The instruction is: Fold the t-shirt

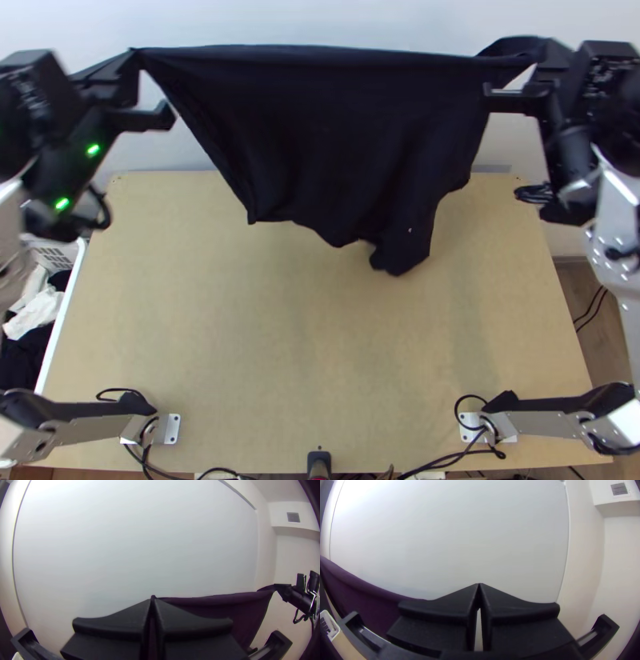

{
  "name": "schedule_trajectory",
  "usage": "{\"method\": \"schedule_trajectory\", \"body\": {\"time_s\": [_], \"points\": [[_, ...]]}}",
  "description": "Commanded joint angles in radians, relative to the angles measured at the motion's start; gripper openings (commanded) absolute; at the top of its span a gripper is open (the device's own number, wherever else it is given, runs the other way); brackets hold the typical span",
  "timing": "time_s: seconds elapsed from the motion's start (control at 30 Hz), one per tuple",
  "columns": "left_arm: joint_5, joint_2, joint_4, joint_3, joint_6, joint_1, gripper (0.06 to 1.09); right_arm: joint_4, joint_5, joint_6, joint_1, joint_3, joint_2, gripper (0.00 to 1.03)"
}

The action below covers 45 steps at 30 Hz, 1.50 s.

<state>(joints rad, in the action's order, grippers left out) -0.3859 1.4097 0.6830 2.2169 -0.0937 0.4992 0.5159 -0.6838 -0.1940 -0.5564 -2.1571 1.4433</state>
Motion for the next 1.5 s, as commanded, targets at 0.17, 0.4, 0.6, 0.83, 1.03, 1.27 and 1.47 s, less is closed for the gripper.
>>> {"method": "schedule_trajectory", "body": {"time_s": [0.17, 0.4, 0.6, 0.83, 1.03, 1.27, 1.47], "points": [[-0.007, -0.212, 0.164, 0.012, 0.06, 0.099, 0.1, -0.384, -0.382, -0.634, -0.407, -0.004, -0.09, 0.03], [0.004, -0.291, 0.32, 0.013, 0.06, 0.127, 0.1, -0.263, -0.442, -0.57, -0.432, 0.032, -0.179, 0.03], [0.005, -0.314, 0.365, 0.003, 0.055, 0.125, 0.1, -0.036, -0.438, -0.409, -0.428, 0.032, -0.216, 0.03], [0.004, -0.307, 0.365, -0.002, 0.028, 0.094, 0.1, -0.011, -0.425, -0.363, -0.488, 0.029, -0.192, 0.03], [0.005, -0.316, 0.4, -0.005, 0.02, 0.084, 0.1, 0.055, -0.425, -0.317, -0.57, 0.034, -0.175, 0.03], [0.004, -0.33, 0.434, -0.003, 0.02, 0.036, 0.1, 0.141, -0.419, -0.255, -0.614, 0.034, -0.179, 0.03], [0.004, -0.314, 0.417, -0.011, -0.015, -0.103, 0.1, 0.138, -0.378, -0.219, -0.623, -0.063, -0.107, 0.03]]}}
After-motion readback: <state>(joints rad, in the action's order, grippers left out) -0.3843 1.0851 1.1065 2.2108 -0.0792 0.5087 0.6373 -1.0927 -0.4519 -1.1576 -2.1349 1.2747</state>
